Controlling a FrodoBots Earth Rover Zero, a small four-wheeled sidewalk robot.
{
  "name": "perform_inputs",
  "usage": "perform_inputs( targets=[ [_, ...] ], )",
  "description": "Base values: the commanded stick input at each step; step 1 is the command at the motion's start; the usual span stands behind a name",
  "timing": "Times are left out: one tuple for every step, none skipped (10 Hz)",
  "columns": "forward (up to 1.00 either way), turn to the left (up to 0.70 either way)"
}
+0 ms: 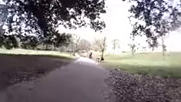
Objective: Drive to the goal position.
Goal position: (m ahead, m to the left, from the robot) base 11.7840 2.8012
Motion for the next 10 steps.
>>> perform_inputs(
  targets=[
    [0.7,-0.03],
    [0.7,-0.2],
    [0.7,-0.3],
    [0.7,-0.34],
    [0.7,-0.15],
    [0.7,-0.03],
    [0.7,0.0],
    [0.7,0.01],
    [0.7,0.01],
    [0.7,0.01]
  ],
)
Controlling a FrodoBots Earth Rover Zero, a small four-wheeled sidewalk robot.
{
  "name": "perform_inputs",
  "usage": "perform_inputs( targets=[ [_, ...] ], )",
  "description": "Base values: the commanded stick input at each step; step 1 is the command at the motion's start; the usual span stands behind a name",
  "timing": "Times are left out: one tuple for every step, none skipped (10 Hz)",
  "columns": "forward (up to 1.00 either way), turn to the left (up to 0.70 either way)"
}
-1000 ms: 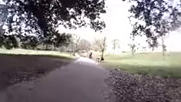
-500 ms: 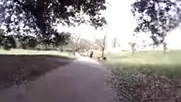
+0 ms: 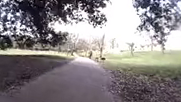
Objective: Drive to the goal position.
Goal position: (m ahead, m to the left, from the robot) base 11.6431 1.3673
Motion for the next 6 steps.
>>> perform_inputs(
  targets=[
    [0.7,0.01],
    [0.7,0.01],
    [0.7,0.01],
    [0.7,0.01],
    [0.7,0.01],
    [0.7,0.01]
  ],
)
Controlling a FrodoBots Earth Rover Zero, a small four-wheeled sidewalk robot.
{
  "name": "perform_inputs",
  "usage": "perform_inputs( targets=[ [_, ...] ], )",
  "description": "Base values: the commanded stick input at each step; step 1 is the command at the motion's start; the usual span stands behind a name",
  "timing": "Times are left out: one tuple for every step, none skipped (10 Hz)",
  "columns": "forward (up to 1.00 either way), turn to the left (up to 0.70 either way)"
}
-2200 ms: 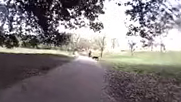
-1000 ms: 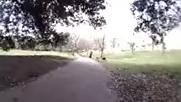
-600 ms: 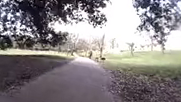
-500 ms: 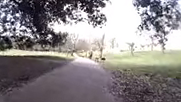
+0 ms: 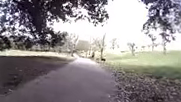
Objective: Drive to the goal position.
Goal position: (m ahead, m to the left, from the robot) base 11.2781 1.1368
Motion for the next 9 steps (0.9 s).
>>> perform_inputs(
  targets=[
    [0.7,0.01],
    [0.7,0.01],
    [0.7,0.01],
    [0.7,0.01],
    [0.7,-0.01],
    [0.7,-0.14],
    [0.7,-0.26],
    [0.7,-0.34],
    [0.7,-0.34]
  ],
)
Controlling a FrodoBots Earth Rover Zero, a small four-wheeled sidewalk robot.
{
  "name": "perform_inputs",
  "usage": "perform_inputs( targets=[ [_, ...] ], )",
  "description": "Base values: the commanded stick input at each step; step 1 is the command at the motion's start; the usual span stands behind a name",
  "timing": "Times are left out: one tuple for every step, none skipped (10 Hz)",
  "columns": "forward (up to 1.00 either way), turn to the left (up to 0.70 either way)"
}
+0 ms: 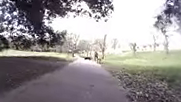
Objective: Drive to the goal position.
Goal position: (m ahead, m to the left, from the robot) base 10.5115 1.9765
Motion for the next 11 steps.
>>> perform_inputs(
  targets=[
    [0.7,-0.29],
    [0.7,-0.16],
    [0.7,-0.05],
    [0.7,0.01],
    [0.7,0.01],
    [0.7,0.01],
    [0.7,0.01],
    [0.7,0.01],
    [0.7,0.01],
    [0.7,0.01],
    [0.7,0.01]
  ],
)
